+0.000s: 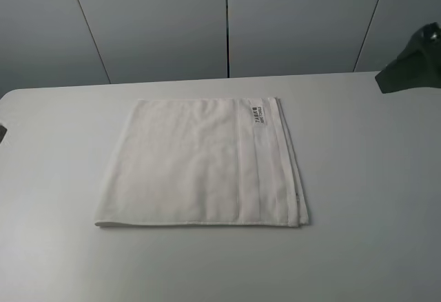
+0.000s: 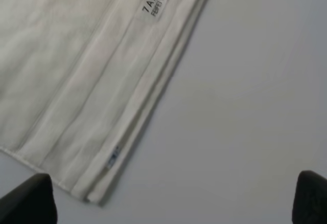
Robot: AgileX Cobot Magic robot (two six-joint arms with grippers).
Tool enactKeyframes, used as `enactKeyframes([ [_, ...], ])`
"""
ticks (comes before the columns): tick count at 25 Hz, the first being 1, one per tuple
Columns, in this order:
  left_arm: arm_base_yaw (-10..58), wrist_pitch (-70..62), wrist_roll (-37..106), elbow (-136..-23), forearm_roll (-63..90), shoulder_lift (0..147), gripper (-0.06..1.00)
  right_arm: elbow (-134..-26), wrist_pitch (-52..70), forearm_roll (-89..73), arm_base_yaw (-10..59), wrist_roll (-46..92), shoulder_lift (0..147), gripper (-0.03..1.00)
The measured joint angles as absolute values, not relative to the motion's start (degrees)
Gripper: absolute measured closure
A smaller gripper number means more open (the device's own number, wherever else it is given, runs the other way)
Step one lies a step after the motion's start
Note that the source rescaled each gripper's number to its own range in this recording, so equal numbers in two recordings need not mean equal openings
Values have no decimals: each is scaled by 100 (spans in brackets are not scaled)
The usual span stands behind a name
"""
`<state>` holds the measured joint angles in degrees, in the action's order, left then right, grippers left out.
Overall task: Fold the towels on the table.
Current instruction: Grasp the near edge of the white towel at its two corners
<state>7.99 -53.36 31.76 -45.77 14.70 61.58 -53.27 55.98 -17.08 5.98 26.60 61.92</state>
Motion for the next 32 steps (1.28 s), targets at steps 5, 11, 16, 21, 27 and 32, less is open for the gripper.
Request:
enactKeyframes([
  [5, 1391, -5115, 3919, -4815, 1472, 7118, -5, -5670, 5563, -1720, 1270, 3197, 7157, -3],
  [11, 2333, -4924, 4621, -4877, 1384, 8100, -5, -5684, 5554, -1720, 1997, 3844, 8217, -3],
  [16, 3115, -4809, 4658, -4877, 664, 9058, -5, -5684, 5554, -1637, 2453, 4211, 8943, -3],
  [21, 3806, -4676, 4658, -4879, 237, 9729, -5, -5684, 5421, -1507, 2561, 4382, 9516, -3],
  [27, 4155, -4570, 4658, -4888, -45, 10126, -5, -5603, 5218, -1420, 2559, 4737, 9711, -3],
  [32, 4169, -4396, 4658, -4888, -72, 10472, -5, -5548, 4998, -1420, 2559, 5113, 9745, -3],
])
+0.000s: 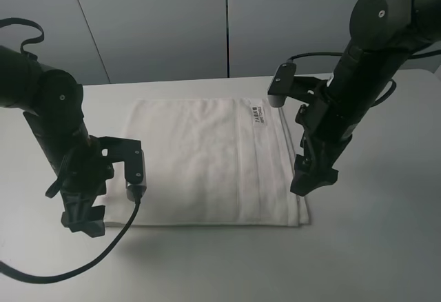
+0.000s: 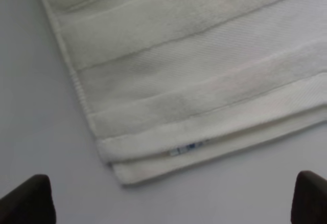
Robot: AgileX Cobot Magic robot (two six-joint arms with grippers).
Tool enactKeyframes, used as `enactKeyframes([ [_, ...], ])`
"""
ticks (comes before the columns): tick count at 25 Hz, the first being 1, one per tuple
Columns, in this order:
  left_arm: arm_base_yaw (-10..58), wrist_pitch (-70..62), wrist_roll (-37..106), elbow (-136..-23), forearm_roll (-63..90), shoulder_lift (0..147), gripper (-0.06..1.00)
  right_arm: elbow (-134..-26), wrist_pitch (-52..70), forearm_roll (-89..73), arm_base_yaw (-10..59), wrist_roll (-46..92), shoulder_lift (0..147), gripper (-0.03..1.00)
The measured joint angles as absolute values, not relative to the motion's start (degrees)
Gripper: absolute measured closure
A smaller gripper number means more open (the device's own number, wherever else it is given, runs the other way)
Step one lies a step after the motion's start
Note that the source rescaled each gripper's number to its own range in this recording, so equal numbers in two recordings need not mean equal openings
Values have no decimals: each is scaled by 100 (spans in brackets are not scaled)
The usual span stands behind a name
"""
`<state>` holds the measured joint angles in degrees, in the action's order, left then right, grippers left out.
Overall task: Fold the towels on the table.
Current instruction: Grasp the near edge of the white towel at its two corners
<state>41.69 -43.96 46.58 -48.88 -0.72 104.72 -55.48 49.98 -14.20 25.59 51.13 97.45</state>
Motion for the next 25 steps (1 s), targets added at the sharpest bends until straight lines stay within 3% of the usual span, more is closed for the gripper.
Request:
enactKeyframes([
  [13, 4359, -4115, 4666, -4901, -191, 10912, -5, -5548, 5243, -1431, 2587, 6155, 9745, -3],
  [25, 4395, -4171, 4646, -4943, -268, 10971, -5, -5518, 5031, -759, 3464, 5530, 10543, -3],
])
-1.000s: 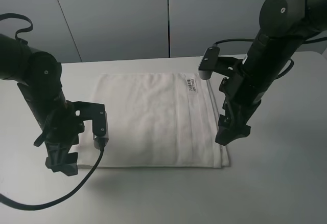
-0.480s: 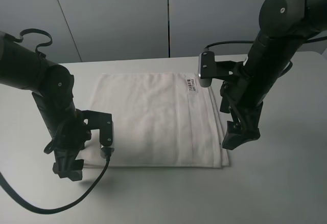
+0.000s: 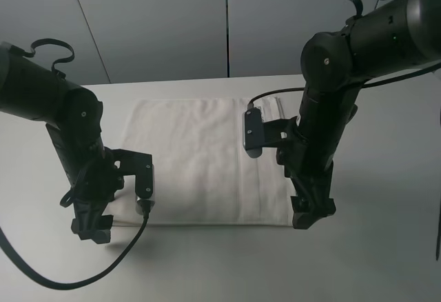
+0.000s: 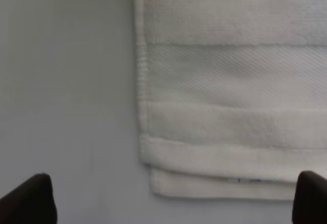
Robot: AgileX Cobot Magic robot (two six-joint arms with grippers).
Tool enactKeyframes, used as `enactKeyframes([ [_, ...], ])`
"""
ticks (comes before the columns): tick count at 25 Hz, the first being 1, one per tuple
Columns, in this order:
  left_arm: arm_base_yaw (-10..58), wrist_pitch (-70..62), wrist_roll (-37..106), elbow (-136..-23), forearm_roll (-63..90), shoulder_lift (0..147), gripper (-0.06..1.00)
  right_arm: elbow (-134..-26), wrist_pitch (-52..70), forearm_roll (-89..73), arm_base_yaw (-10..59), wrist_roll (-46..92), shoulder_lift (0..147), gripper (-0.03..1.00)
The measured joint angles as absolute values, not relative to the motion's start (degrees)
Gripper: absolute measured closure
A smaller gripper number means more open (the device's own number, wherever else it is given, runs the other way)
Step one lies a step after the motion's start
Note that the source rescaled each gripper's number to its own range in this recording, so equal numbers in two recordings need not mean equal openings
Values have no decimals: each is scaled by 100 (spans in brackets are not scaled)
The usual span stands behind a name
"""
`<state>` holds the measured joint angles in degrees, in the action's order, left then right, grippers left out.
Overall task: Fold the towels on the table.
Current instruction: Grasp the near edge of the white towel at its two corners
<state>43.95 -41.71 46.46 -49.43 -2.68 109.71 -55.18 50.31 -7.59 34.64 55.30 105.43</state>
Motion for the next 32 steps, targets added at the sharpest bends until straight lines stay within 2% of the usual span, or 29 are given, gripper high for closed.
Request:
enactKeyframes([
  [18, 4395, -4152, 4618, -4943, -268, 10971, -5, -5431, 4428, -515, 3643, 5402, 10940, -3],
  [26, 4395, -4138, 4618, -4943, -268, 10971, -5, -4729, 3715, -380, 3653, 5463, 10875, -3],
  [32, 4395, -4138, 4618, -4943, -268, 10971, -5, -4597, 3462, -380, 3653, 5463, 10821, -3],
])
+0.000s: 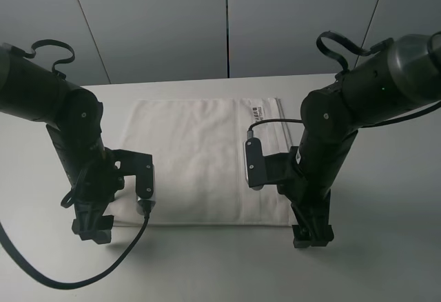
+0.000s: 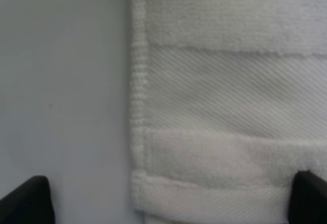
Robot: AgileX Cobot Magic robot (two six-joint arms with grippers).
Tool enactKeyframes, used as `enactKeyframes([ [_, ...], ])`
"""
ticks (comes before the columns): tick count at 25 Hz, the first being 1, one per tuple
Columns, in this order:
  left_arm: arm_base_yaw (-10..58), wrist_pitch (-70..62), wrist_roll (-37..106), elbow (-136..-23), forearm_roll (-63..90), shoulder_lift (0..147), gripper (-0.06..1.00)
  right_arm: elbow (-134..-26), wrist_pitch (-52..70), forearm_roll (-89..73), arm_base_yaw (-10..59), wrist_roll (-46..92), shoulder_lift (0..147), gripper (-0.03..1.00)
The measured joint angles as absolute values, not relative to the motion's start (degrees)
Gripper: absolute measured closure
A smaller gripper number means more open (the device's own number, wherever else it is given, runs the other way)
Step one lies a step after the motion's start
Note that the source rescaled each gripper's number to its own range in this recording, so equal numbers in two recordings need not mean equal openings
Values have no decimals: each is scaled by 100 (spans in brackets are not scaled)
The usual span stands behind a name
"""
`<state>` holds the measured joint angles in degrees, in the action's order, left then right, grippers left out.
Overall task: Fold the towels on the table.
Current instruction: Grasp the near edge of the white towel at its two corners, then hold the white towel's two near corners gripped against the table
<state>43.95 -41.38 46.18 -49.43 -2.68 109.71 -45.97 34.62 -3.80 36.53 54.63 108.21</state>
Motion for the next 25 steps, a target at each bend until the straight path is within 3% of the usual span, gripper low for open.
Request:
enactKeyframes([
  [2, 4395, -4138, 4618, -4943, -268, 10971, -5, -4593, 3419, -366, 3653, 5463, 10821, 1],
  [7, 4395, -4131, 4523, -4943, -268, 10971, -5, -4593, 3198, -256, 3653, 5450, 10833, 36],
  [13, 4395, -4116, 4502, -4943, -268, 10971, -5, -4584, 3104, -234, 3653, 5439, 10842, 40],
  [15, 4395, -4116, 4502, -4943, -268, 10971, -5, -4584, 3061, -225, 3653, 5439, 10842, 46],
  [19, 4395, -4103, 4502, -4943, -268, 10971, -5, -4584, 3022, -214, 3653, 5439, 10842, 91],
  [20, 4395, -4099, 4502, -4943, -268, 10971, -5, -4584, 3034, -227, 3653, 5439, 10842, 97],
  [25, 4395, -4077, 4502, -4943, -272, 10971, -5, -4584, 3044, -254, 3653, 5439, 10842, 97],
])
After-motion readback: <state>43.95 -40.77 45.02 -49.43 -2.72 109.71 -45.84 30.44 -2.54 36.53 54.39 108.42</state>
